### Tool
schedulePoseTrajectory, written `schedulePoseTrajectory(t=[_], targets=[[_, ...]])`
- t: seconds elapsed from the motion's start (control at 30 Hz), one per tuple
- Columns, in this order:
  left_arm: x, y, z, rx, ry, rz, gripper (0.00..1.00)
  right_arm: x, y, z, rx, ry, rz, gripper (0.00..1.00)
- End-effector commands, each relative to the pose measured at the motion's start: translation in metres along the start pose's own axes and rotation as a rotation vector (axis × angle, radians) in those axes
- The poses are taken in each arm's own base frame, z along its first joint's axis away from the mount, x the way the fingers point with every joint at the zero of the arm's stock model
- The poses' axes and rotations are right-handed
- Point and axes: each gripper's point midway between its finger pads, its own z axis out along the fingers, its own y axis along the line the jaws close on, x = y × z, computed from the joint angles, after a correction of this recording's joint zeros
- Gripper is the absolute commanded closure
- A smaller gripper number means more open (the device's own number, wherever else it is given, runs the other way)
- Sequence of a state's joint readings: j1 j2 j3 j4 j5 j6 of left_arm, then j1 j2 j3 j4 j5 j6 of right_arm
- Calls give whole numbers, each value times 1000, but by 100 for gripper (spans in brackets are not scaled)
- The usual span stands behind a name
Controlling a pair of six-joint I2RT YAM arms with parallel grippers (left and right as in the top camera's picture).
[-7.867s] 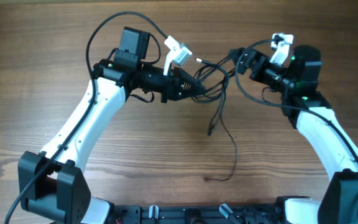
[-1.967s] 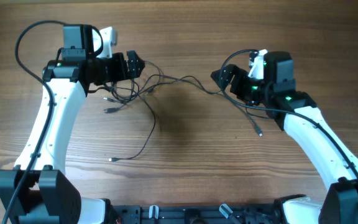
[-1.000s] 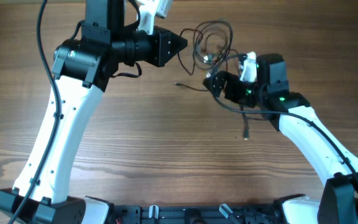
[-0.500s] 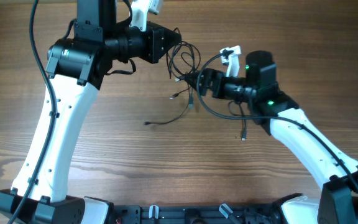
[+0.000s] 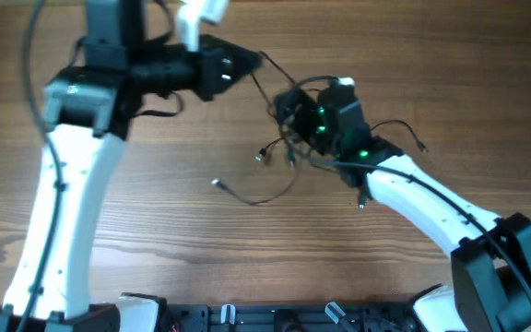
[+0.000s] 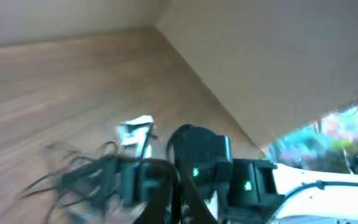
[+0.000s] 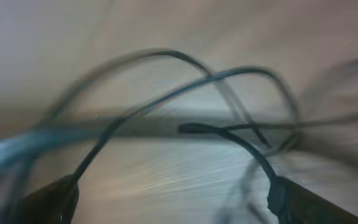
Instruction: Untangle cables
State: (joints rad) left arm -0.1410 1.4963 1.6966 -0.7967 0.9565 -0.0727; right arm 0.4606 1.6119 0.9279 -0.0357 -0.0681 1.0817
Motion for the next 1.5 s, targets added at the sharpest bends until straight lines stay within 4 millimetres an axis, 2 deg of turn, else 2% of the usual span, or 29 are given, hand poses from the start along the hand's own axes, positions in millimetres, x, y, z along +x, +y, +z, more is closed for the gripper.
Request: schedulePoseTrajectory(t=[0.0,0.03,0.07,0.13,0.17,0.2,0.23,0.27,0.3,0.33,0.4,0.43,0.5,0.53,0.6,0.67,0.73,0.83,0.9,0.93,1.03,1.1,1.13,1.17,1.2,1.23,1.3,1.37,1.47], targets=[[-42,-33,-110,-116,-260,171,96,-50,-114,-16,353,-127,125,0],[-47,-18,-138,-197,-319,123,96,-60,-124,-26,355,-89,96,0],[-49,-11,-149,-228,-342,87,96,-63,-123,-30,330,-61,59,0],[-47,0,-159,-261,-355,52,96,-77,-120,-43,294,-58,-39,0],[-45,2,-158,-261,-348,34,96,-77,-112,-46,256,-44,-82,0],[-42,4,-154,-253,-334,13,92,-72,-93,-48,170,-6,-170,0],[-38,6,-147,-237,-311,-13,78,-66,-75,-51,78,32,-257,0],[-35,8,-139,-220,-290,-31,69,-63,-72,-55,67,42,-276,0],[-33,9,-133,-206,-272,-43,56,-62,-76,-57,90,45,-266,0],[-30,11,-126,-191,-252,-61,48,-58,-90,-60,154,57,-228,0],[-20,15,-105,-147,-186,-117,34,-43,-142,-75,408,99,-145,0],[-15,16,-94,-129,-153,-139,28,-37,-170,-91,559,115,-140,0],[-6,19,-70,-95,-88,-173,23,-25,-185,-106,642,169,-147,1],[-2,21,-59,-86,-58,-185,21,-21,-183,-109,634,186,-146,0],[13,26,-28,-87,28,-216,19,-18,-161,-110,536,226,-172,0],[28,27,-2,-77,105,-238,18,-21,-149,-113,497,220,-169,0],[54,27,33,-80,222,-268,18,-24,-159,-118,561,195,-146,0],[112,28,78,-131,453,-311,20,-30,-176,-130,670,147,-102,0],[143,25,91,-112,580,-243,25,-41,-187,-136,684,128,-42,1],[147,23,94,-97,594,-212,25,-46,-188,-135,636,134,8,0],[152,7,100,25,609,-54,23,-54,-163,-123,390,187,41,0],[173,-14,107,191,634,41,23,-62,-164,-123,377,156,83,0],[186,-18,113,241,644,44,18,-62,-164,-123,378,152,97,0],[206,-16,126,268,650,70,2,-62,-164,-122,377,150,103,0],[219,-14,137,286,643,100,0,-62,-164,-122,377,150,103,0],[233,-13,153,299,622,119,0,-63,-164,-122,377,150,102,0],[245,-21,176,314,577,102,0,-61,-164,-123,380,154,104,0],[248,-30,189,316,552,88,1,-60,-165,-123,382,158,106,0],[255,-34,218,186,512,210,7,-61,-164,-123,381,156,106,0]])
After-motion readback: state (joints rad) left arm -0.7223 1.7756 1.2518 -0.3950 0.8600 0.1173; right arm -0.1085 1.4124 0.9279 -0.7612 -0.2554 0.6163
